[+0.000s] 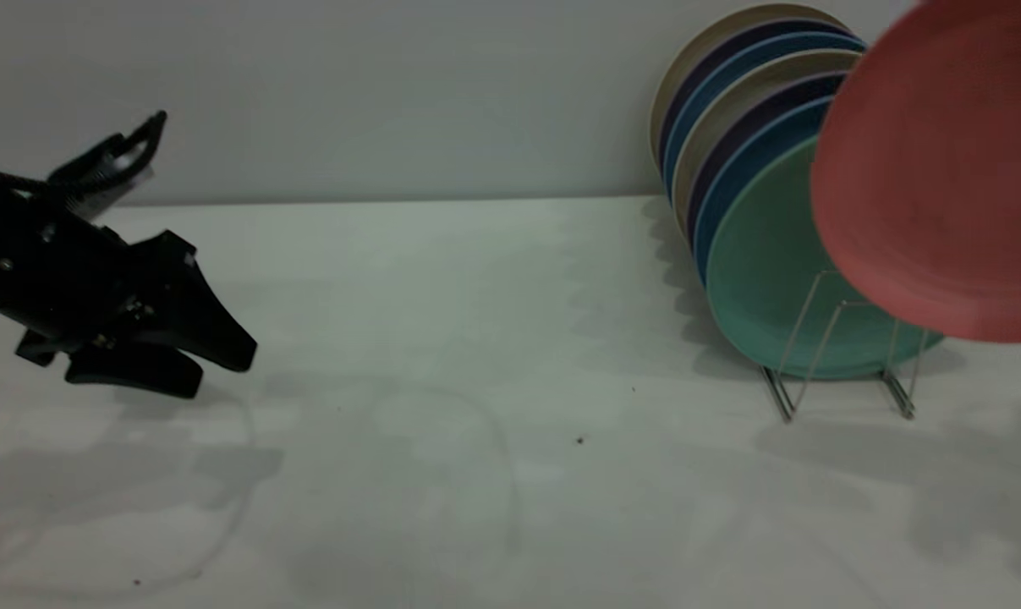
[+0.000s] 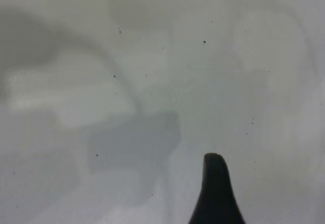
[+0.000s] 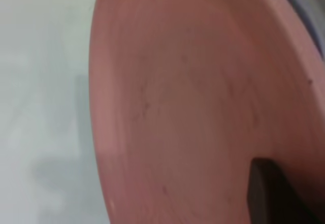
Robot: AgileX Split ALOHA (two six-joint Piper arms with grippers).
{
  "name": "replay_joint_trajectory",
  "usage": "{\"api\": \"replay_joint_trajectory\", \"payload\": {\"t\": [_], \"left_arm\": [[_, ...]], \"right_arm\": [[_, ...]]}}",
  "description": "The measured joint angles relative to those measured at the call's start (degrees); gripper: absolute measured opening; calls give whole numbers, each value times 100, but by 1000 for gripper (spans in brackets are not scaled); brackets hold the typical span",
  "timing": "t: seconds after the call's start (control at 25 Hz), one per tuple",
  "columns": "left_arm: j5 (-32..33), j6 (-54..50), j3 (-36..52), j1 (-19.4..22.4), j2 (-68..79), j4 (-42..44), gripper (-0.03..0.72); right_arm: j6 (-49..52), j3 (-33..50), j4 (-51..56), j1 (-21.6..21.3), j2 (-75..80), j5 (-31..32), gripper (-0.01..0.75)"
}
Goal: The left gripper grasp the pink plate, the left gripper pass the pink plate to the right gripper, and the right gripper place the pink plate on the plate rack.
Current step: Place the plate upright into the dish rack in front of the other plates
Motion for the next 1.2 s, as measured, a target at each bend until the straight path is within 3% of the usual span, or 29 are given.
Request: {"api": "replay_joint_trajectory", "payload": {"t": [0.84, 1.2], "left_arm": [[-14, -7, 0, 0, 0, 1, 568], [-50, -12, 0, 0, 0, -67, 568]], "right_arm": [[-503, -1820, -293, -10, 1454, 591, 95], [-913, -1984, -76, 49, 1738, 614, 95]]}}
